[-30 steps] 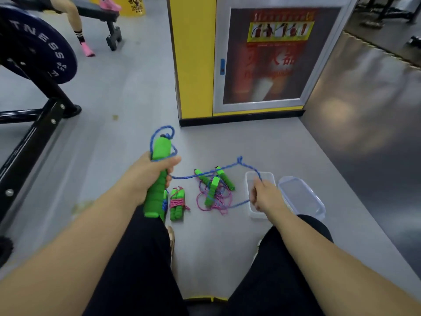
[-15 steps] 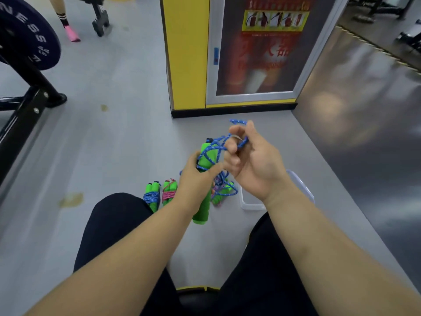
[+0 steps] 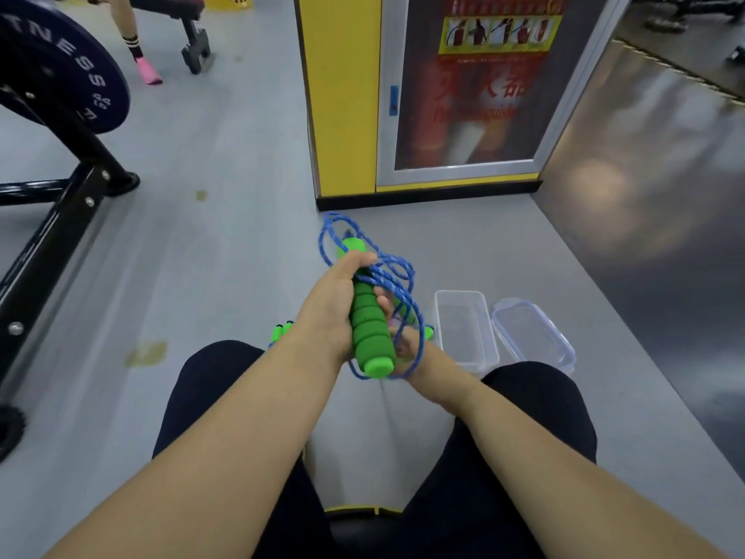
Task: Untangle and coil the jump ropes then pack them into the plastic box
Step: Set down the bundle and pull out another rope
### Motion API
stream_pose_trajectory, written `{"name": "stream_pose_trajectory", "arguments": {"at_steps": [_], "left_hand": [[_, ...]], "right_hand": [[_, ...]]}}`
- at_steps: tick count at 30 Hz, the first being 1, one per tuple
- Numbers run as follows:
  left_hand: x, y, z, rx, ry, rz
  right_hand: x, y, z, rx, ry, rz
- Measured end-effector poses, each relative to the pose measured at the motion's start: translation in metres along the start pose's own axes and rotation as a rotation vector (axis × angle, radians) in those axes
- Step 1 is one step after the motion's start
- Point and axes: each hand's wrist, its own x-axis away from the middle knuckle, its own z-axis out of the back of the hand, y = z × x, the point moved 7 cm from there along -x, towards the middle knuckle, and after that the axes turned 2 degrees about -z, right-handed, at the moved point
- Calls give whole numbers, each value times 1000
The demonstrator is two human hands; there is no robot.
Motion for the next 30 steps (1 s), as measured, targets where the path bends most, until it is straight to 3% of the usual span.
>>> {"name": "stream_pose_trajectory", "arguments": {"at_steps": [2,6,11,13,15,18,24,28,30], "left_hand": [[-4,12,9,106,29,-25],[-12,39,53,158,203,-122],[-14,54,111,12,394,-171],[-18,49,124,-53,451,-168],[-24,41,130,-45,482,-168],[-32,29,129,-72,490,-162],[-34,-6,78,-364,277,-211],[-16,-15,26,-458,-32,-308],[-11,-20,10,-630,-179,-337]], "right_hand": [[-4,15,15,103,80,-124],[10,53,53,406,42,-354],[12,55,135,560,466,-417],[18,57,161,444,617,-433],[24,57,174,158,716,-421],[26,25,174,-76,799,-292],[9,-89,112,-345,506,40],[7,-140,84,-567,303,205],[7,-155,78,-654,230,259]]}}
